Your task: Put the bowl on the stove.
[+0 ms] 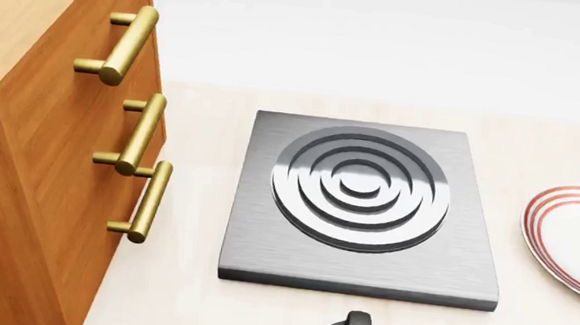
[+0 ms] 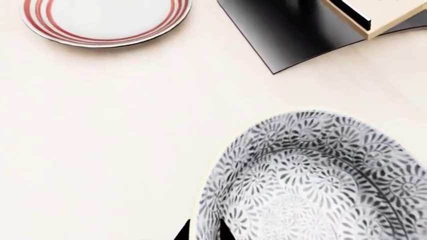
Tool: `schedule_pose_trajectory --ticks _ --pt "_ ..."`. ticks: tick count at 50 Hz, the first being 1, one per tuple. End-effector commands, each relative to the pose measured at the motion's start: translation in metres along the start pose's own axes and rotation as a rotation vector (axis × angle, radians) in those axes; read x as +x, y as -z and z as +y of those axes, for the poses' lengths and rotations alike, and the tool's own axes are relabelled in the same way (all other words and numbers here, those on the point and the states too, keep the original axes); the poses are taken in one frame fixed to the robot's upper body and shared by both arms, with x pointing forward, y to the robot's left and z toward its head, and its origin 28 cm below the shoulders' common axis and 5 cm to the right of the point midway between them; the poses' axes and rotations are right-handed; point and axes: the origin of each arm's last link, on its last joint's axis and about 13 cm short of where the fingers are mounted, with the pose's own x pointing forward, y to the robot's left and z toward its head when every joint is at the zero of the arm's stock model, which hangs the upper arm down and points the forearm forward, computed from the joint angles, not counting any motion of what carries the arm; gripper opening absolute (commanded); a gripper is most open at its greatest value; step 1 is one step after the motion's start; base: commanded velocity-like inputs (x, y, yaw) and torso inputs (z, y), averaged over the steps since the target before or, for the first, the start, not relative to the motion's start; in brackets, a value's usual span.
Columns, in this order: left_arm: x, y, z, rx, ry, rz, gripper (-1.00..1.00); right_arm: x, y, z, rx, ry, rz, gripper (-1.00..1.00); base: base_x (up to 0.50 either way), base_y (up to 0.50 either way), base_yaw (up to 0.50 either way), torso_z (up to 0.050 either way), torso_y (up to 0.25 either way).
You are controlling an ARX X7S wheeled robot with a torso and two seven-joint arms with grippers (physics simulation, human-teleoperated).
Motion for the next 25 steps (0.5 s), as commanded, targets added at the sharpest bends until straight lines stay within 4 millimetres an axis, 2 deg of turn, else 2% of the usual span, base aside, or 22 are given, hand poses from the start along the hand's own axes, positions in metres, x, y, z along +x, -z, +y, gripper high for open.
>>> schedule_pose_trajectory --ticks 1,7,16,25 --pt "0.000 0.000 0.002 0.026 -0.005 -0.024 1.00 -0.006 0.012 -0.007 0.008 0.041 -0.003 -1.00 0.00 0.00 0.00 0.000 0.000" --pt "0.000 0.000 0.002 0.024 -0.005 -0.021 1.00 -0.012 -0.003 -0.007 0.008 0.011 -0.058 -1.00 0.00 0.00 0.00 0.000 0.000" --pt "0.000 0.000 0.002 0.027 -0.007 -0.021 1.00 -0.029 -0.049 -0.004 -0.020 -0.103 -0.199 -1.00 0.00 0.00 0.00 0.000 0.000" --pt "0.000 0.001 0.003 0.029 -0.011 -0.018 1.00 -0.044 -0.077 0.001 -0.078 -0.156 -0.288 -1.00 0.00 0.00 0.00 0.000 0.000"
